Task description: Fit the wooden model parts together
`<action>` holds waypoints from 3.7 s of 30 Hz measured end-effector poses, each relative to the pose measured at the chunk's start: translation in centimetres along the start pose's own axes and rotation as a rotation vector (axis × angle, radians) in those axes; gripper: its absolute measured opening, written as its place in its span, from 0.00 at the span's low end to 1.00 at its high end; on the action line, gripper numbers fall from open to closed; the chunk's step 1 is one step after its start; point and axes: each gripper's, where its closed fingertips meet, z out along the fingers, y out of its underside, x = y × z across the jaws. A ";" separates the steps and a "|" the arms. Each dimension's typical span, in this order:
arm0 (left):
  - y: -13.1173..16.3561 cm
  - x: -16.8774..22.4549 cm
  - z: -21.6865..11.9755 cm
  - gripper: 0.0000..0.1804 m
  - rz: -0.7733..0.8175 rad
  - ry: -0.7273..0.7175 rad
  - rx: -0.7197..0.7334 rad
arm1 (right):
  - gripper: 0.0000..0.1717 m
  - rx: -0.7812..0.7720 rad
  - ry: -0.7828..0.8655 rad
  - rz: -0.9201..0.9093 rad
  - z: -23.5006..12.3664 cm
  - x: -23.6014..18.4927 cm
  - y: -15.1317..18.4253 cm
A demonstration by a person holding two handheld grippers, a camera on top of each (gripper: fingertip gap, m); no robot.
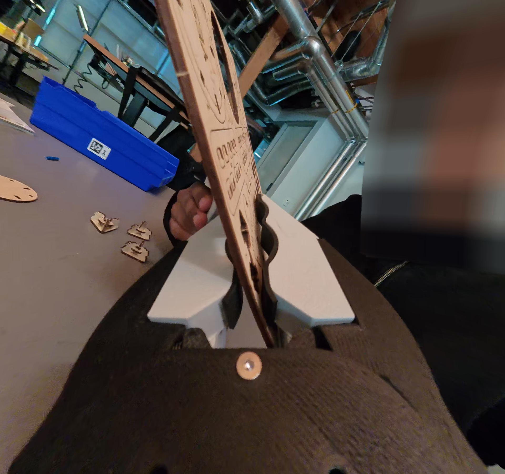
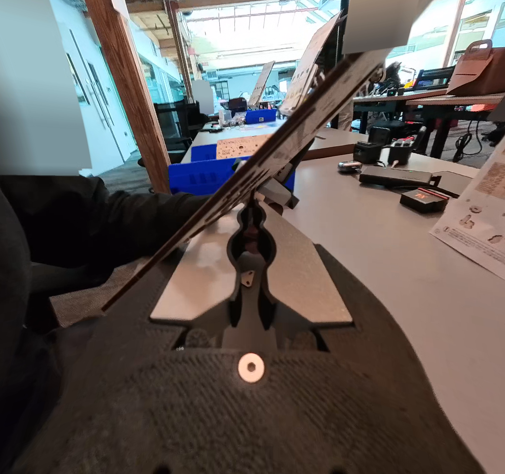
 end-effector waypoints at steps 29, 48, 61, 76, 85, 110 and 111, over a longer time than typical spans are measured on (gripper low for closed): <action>-0.3 0.5 0.3 0.03 -0.180 0.052 0.014 | 0.02 0.119 0.010 -0.282 -0.6 -2.0 -1.3; -5.6 0.6 -5.2 0.02 -0.025 -0.101 0.178 | 0.03 -0.203 0.031 -0.721 6.5 3.8 -2.9; -0.5 0.3 -3.0 0.03 -0.100 -0.052 -0.123 | 0.00 -0.316 -0.323 -0.417 2.8 0.2 1.0; -1.5 0.0 -3.2 0.01 -0.078 -0.042 -0.035 | 0.01 -0.185 -0.267 -0.303 0.4 0.6 0.7; -0.8 -0.1 -2.3 0.00 -0.077 -0.033 -0.046 | 0.01 -0.133 -0.260 -0.243 0.2 0.7 0.3; -1.4 -0.9 -2.3 0.01 -0.136 -0.053 0.018 | 0.01 0.010 -0.181 -0.211 0.2 2.0 -0.7; -1.4 -0.8 -2.3 0.01 -0.139 -0.048 0.018 | 0.01 0.018 -0.187 -0.207 0.1 1.9 -0.8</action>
